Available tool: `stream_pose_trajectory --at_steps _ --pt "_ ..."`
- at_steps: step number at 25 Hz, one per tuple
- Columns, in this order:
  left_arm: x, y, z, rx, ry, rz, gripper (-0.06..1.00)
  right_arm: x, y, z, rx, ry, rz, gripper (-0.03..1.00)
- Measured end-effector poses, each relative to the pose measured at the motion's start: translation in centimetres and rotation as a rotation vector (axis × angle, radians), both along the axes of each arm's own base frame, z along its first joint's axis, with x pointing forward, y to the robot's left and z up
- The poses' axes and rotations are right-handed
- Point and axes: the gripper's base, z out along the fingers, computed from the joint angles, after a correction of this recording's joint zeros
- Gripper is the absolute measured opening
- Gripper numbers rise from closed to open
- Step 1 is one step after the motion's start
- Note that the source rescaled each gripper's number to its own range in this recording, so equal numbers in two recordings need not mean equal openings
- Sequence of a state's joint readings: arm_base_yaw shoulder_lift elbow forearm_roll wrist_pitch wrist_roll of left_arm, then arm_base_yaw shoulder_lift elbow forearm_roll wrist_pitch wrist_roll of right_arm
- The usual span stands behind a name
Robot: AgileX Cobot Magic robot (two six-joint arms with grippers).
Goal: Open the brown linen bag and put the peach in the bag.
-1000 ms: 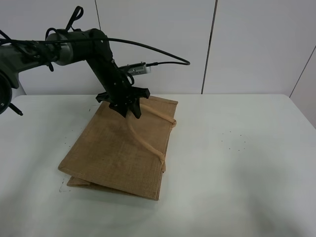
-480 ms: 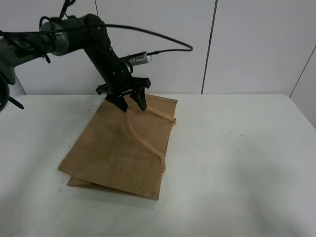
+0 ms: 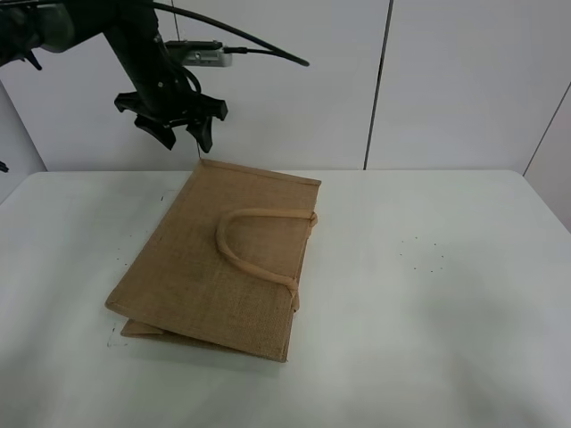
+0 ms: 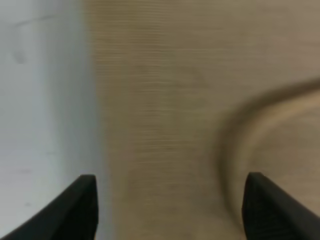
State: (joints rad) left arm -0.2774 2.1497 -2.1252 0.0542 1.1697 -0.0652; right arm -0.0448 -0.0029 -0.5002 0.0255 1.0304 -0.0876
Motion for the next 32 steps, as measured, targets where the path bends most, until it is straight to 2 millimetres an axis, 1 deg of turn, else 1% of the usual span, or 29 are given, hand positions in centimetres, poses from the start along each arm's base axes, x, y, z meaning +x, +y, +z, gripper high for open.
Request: stream_pose_trajectory --at_steps 4,6,9,11,13,15,18,21,25,29,32 --pt "0.9 4.5 -0.6 0.011 0.018 0.111 0.84 0.0 0.0 0.0 0.0 0.0 0.0 1.0" --pt "1.1 7.0 -1.3 0.011 0.046 0.167 0.84 0.0 0.0 0.0 0.0 0.0 0.0 1.0" --pt "1.1 9.9 -2.4 -0.006 0.089 0.235 0.84 0.0 0.0 0.0 0.0 0.0 0.0 1.0" --pt "1.0 10.8 -2.8 -0.01 0.106 0.249 0.84 0.0 0.0 0.0 0.0 0.0 0.0 1.0" --pt "0.6 10.9 -2.6 -0.012 0.113 0.24 0.84 0.0 0.0 0.0 0.0 0.0 0.0 1.0" --pt "0.0 10.9 -1.9 -0.019 0.107 0.233 0.84 0.0 0.0 0.0 0.0 0.0 0.0 1.0" --pt "-1.5 10.8 -0.3 -0.016 0.089 0.224 0.84 0.0 0.0 0.0 0.0 0.0 0.0 1.0" --pt "-3.7 10.9 1.2 -0.014 0.085 0.222 0.84 0.0 0.0 0.0 0.0 0.0 0.0 1.0" --pt "-7.7 11.1 2.0 -0.008 0.115 0.219 0.84 0.0 0.0 0.0 0.0 0.0 0.0 1.0" --pt "-12.5 11.3 1.8 0.013 0.168 0.213 0.84 0.0 0.0 0.0 0.0 0.0 0.0 1.0" --pt "-16.6 11.6 1.6 0.034 0.191 0.209 0.84 0.0 0.0 0.0 0.0 0.0 0.0 1.0"
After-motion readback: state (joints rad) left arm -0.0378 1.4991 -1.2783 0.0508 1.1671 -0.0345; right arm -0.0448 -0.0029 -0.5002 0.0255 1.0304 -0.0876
